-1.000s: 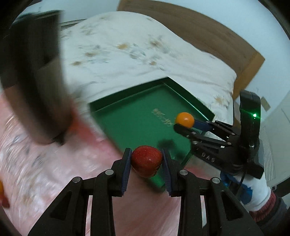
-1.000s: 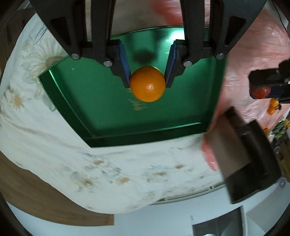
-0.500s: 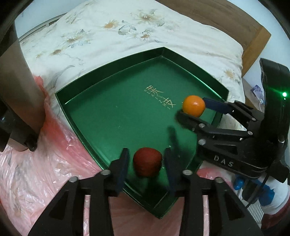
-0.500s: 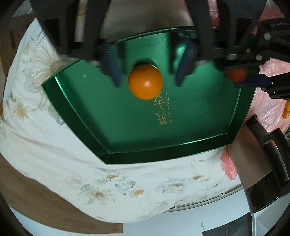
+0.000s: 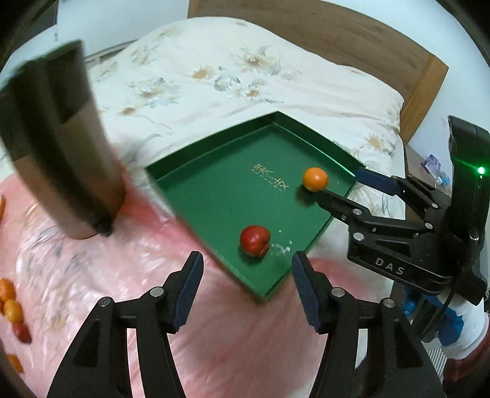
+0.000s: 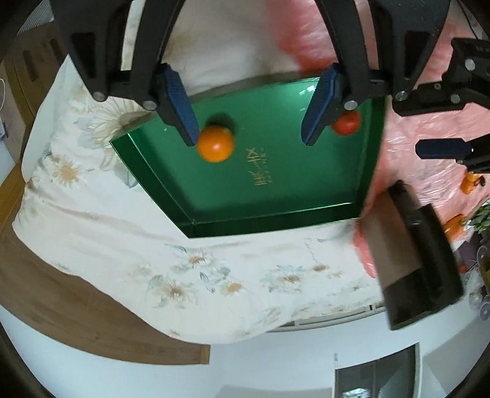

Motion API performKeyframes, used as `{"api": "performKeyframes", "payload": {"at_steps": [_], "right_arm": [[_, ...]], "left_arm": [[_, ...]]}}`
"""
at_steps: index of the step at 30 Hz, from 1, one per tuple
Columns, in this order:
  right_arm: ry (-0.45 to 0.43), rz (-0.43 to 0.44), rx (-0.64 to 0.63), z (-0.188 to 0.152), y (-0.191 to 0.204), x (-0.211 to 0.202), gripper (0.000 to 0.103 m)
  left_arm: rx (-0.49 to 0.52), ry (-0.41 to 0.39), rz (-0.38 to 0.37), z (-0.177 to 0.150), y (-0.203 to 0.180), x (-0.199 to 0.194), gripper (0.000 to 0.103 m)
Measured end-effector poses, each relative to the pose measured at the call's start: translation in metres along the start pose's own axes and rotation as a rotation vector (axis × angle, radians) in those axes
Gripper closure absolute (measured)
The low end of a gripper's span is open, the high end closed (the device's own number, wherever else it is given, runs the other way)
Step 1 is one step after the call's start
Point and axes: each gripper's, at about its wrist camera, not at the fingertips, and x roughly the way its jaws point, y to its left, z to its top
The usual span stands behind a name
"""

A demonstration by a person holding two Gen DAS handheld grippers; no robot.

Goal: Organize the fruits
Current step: 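Withdraw both tools from the green tray back toward the fruit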

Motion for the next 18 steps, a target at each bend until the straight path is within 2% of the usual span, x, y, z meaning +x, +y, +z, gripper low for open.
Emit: {"api": "performKeyframes", "payload": {"at_steps": [12,18], "right_arm": [[-0.052,0.091,-0.058,-0.013,0.063,-0.075,0.0],[-0.086,0.179,-0.084,-0.019,0.104,-0.104,0.0]], "left_arm": [[-0.083,-0.077,0.075,-0.048,0.021,-0.088,0.049],[-0.138,-0.104,0.117,-0.081,0.038,-0.121,0.049]]}}
